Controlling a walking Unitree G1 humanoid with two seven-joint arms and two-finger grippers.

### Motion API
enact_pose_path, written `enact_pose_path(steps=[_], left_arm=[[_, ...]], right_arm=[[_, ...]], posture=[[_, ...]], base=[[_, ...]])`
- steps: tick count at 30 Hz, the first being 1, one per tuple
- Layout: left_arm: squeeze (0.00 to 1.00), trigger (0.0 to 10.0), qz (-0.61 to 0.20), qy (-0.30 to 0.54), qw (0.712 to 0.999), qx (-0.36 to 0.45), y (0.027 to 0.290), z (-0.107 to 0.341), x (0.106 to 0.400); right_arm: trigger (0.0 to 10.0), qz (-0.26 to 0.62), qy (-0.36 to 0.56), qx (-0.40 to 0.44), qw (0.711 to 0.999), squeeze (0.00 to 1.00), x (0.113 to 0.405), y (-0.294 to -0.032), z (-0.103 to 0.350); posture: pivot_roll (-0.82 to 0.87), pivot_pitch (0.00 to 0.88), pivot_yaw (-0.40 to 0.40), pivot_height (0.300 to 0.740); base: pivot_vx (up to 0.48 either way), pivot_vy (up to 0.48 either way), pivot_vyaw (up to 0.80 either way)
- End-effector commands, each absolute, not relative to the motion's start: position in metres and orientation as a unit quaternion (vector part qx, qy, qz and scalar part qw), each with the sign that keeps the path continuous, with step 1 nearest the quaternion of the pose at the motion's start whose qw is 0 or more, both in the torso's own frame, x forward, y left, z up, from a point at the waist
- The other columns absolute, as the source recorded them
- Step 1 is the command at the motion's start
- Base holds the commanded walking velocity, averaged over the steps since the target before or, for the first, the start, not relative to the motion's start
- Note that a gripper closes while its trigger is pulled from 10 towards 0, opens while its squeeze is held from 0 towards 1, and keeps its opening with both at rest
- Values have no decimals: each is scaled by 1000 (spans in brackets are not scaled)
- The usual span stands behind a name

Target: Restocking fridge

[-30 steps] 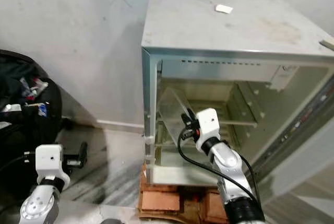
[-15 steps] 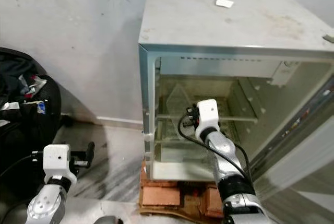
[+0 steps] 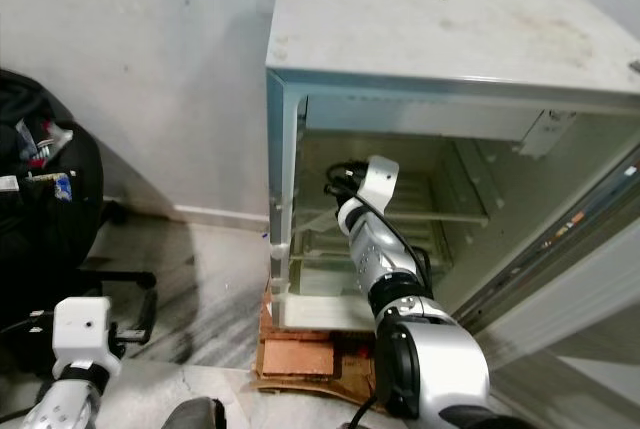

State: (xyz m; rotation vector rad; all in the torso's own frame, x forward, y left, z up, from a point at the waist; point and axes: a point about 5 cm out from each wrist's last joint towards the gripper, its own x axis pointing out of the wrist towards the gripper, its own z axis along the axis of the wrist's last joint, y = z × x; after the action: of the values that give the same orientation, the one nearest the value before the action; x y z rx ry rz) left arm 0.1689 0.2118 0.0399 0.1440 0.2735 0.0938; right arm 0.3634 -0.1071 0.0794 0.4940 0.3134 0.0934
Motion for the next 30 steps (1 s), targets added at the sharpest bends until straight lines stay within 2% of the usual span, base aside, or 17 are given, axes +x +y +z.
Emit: enact_pose_path(steps=[1, 4, 5, 6, 7, 12, 23, 30], left_arm=[[0, 10000, 54, 141, 985, 78, 217, 43, 164], [0, 10000, 60, 144, 984, 80, 219, 44, 160], [0, 10000, 61, 146, 984, 81, 218, 45, 157], [0, 10000, 61, 146, 984, 81, 218, 45, 157], [0, 10000, 60, 146, 984, 81, 218, 46, 156], [0, 10000, 59, 146, 984, 79, 214, 47, 157], [0, 10000, 65, 148, 984, 75, 212, 47, 159], [0, 10000, 65, 144, 985, 74, 210, 47, 164]], right_arm=[[10000, 31, 161, 280, 946, 0, 367, -102, 84], [10000, 14, 162, 315, 935, 0, 369, -98, 86], [10000, 6, 158, 339, 927, 910, 370, -96, 89], [10000, 6, 158, 339, 927, 910, 370, -96, 89], [10000, 3, 156, 345, 926, 1000, 371, -95, 90], [10000, 4, 133, 355, 925, 1000, 377, -94, 101], [10000, -16, 97, 324, 941, 1000, 387, -107, 120], [10000, -12, 80, 273, 959, 1000, 390, -112, 128]], posture=[[191, 178, -109, 740], [197, 186, -111, 740], [202, 194, -112, 740], [202, 194, -112, 740], [202, 195, -113, 740], [206, 200, -120, 740], [207, 188, -127, 740], [205, 171, -130, 740]], base=[[0, 0, 0], [0, 0, 0], [0, 0, 0], [0, 0, 0], [0, 0, 0], [0, 0, 0], [0, 0, 0], [0, 0, 0]])
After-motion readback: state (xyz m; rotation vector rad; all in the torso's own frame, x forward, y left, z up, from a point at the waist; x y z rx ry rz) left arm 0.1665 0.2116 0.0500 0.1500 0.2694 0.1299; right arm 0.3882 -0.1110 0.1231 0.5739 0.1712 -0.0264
